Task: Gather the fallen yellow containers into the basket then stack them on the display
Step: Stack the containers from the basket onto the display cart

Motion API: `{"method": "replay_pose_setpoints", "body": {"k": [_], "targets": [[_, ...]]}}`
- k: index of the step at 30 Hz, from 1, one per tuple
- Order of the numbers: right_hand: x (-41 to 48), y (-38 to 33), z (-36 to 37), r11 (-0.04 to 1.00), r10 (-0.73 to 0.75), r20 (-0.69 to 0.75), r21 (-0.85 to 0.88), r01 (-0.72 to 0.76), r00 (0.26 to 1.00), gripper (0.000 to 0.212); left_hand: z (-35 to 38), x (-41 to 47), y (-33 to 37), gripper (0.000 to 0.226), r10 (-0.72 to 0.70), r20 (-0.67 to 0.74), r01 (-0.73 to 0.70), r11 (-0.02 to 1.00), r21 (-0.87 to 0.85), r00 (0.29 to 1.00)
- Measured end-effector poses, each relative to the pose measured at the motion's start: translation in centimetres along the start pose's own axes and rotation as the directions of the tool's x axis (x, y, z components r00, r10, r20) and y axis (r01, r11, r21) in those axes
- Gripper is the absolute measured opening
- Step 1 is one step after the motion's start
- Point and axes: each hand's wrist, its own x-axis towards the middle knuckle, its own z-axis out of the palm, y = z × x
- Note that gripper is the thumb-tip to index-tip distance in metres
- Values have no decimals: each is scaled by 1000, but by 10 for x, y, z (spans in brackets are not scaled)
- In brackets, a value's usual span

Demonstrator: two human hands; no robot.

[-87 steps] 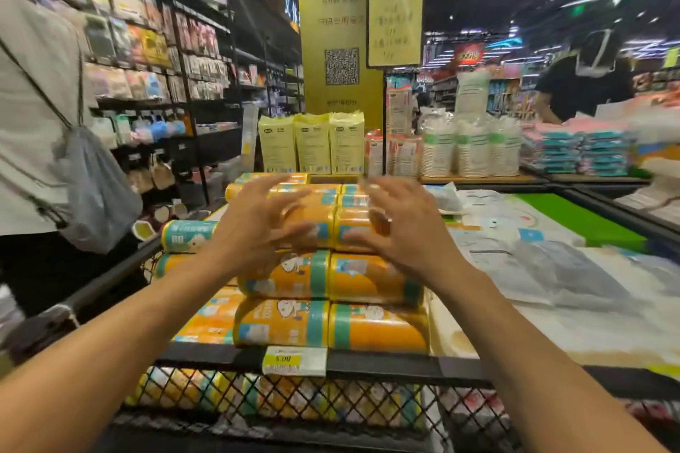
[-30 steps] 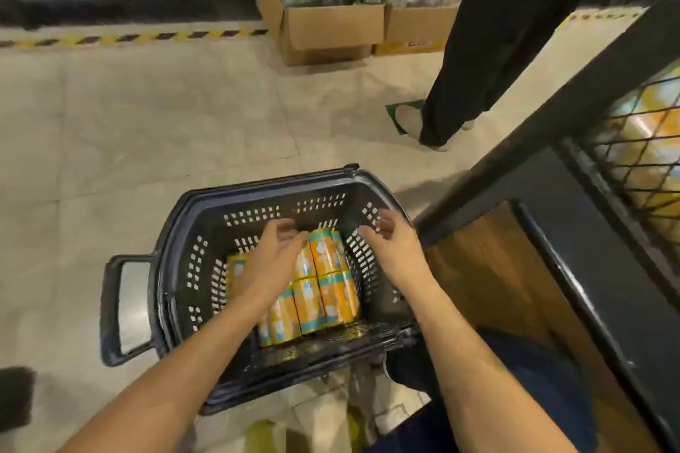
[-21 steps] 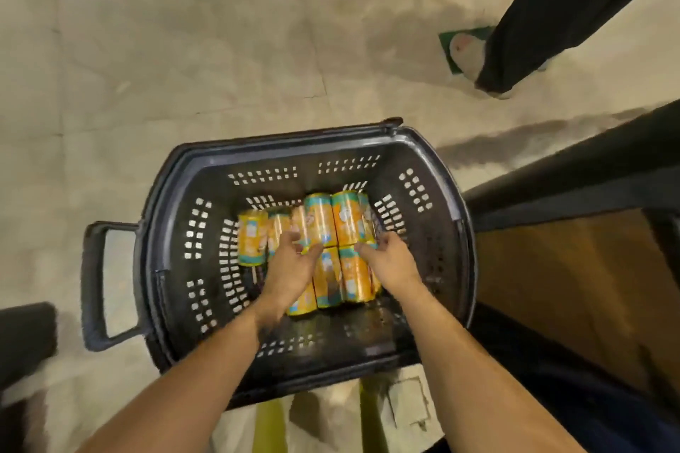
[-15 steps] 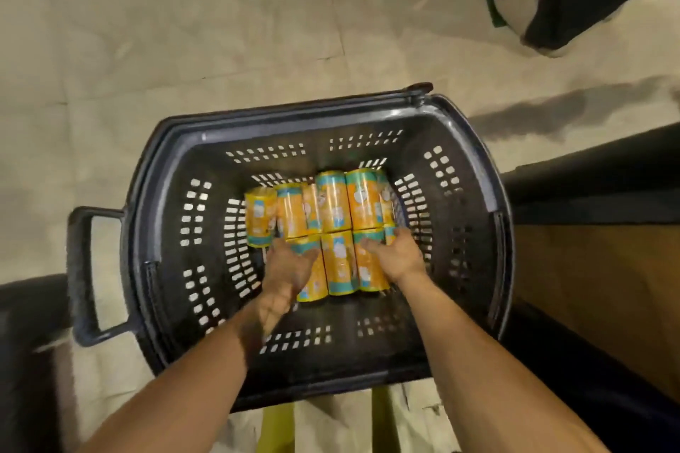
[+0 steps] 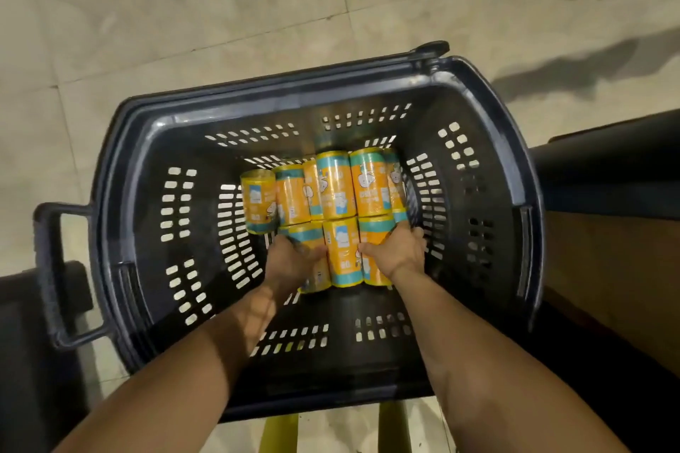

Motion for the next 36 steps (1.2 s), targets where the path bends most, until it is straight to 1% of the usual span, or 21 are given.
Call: {"method": "replay_pose_setpoints", "body": {"k": [2,4,5,6,8,10,11,13,15,16,18,21,22,25,26,28,29,31,32,34,36], "targets": [[-2,4,-4,998,-3,36,68,0,999,86,-4,-3,3,47,-25,2,25,1000,-4,1000],[-5,9,-10,977,-23,93,214,3,995,82,-12,-8,7,33,-18,20,19,997,-76,1000],[-8,10,-13,952,-31,126,304,-9,992,76,-17,-10,10,24,1,32,3,993,-119,999],[-13,10,-18,924,-44,156,381,-19,987,69,-22,-12,13,22,22,42,-14,985,-170,999],[-29,6,-31,879,-70,191,477,-30,979,61,-34,-22,25,34,77,58,-58,959,-278,995],[-49,-1,-48,830,-111,197,557,-18,974,60,-46,-37,38,44,141,56,-112,925,-363,988],[-59,-5,-58,805,-130,181,593,-2,975,57,-52,-47,44,44,170,52,-137,912,-388,984],[-83,-12,-77,762,-171,127,645,50,977,47,-62,-67,57,35,223,37,-187,885,-426,974],[-111,-23,-97,724,-225,39,675,141,974,44,-70,-93,74,40,301,31,-251,844,-474,953],[-127,-30,-110,708,-248,-13,681,190,969,49,-75,-106,83,45,333,28,-280,831,-481,942],[-159,-42,-137,684,-294,-116,667,294,949,62,-85,-135,99,44,409,13,-354,803,-479,912],[-219,-47,-182,636,-370,-268,624,453,889,65,-97,-189,128,43,512,-29,-450,725,-522,858],[-241,-44,-197,614,-377,-314,619,489,871,62,-100,-209,139,40,552,-35,-483,696,-531,833],[-310,-26,-236,527,-399,-416,625,575,817,26,-107,-276,171,27,691,-43,-600,593,-538,721],[-334,-20,-247,496,-399,-451,626,602,798,26,-110,-299,181,29,730,-44,-632,558,-537,682],[-382,-9,-269,449,-406,-526,597,665,747,44,-119,-348,201,35,796,-32,-672,488,-558,605],[-408,-4,-279,432,-413,-565,569,700,714,46,-123,-372,208,37,825,-22,-689,456,-564,564],[-458,10,-300,382,-415,-639,524,761,648,36,-130,-421,222,43,884,4,-722,385,-575,468],[-483,17,-309,351,-412,-676,501,791,611,34,-134,-447,228,46,913,12,-739,337,-584,407],[-535,33,-329,298,-397,-748,443,846,531,41,-137,-500,240,52,962,18,-783,231,-577,271],[-579,54,-349,269,-367,-811,376,887,455,48,-138,-549,253,63,988,31,-822,141,-551,148]]}}
